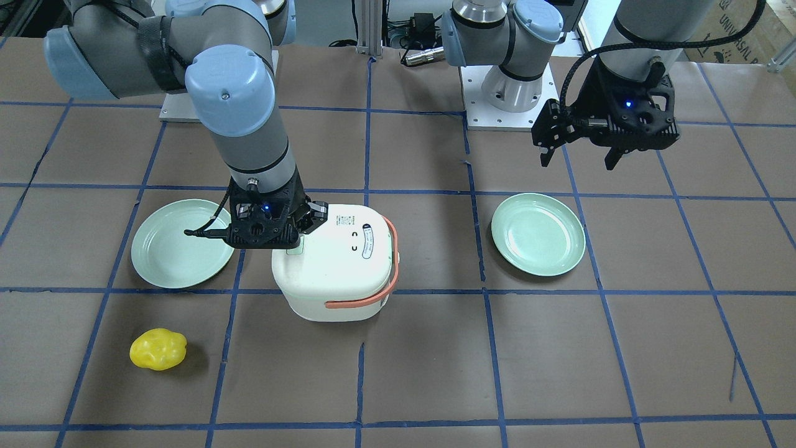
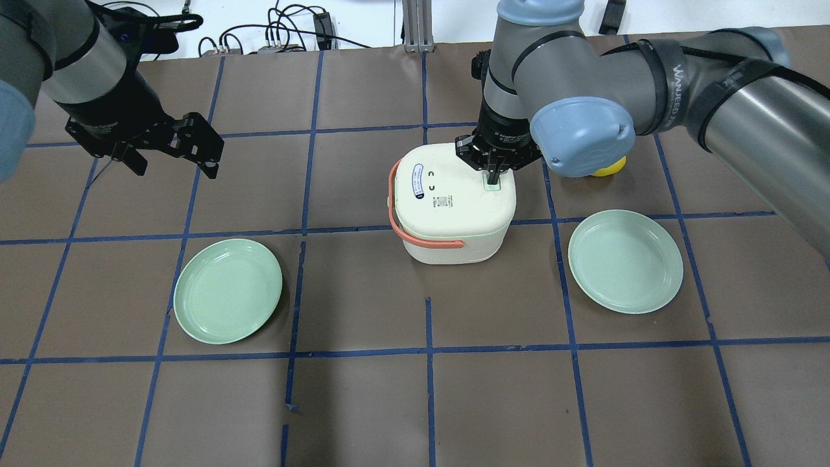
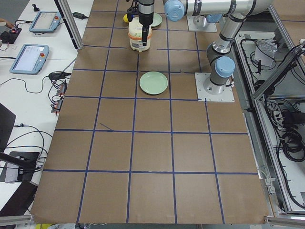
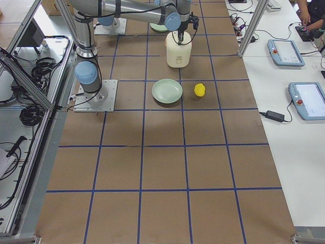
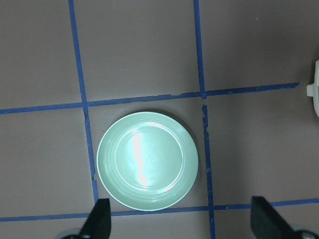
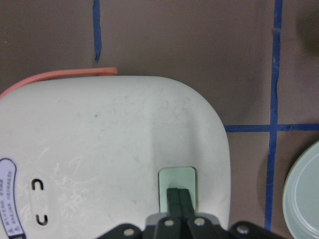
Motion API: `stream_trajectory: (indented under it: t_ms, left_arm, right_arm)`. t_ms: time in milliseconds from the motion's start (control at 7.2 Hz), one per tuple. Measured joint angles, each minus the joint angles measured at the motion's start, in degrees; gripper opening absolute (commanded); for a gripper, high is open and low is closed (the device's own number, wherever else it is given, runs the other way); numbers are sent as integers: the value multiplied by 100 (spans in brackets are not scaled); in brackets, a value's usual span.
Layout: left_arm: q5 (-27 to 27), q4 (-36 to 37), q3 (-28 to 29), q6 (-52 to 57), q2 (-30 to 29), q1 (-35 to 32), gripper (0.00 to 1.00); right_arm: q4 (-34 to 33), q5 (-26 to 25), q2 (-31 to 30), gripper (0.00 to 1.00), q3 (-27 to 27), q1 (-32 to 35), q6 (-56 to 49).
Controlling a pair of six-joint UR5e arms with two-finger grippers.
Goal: Press rice cooker button
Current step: 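Press down on the green lid button with the closed right gripper, then lift the right gripper away from the cooker as the lid pops open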
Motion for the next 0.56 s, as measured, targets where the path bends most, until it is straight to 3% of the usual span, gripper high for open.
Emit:
stream_trajectory:
  t_ms: [556]
  left_arm:
    - [0,0,0,0,0,0,100]
  right_arm:
    - [-2,0,1,6,38,-2,30]
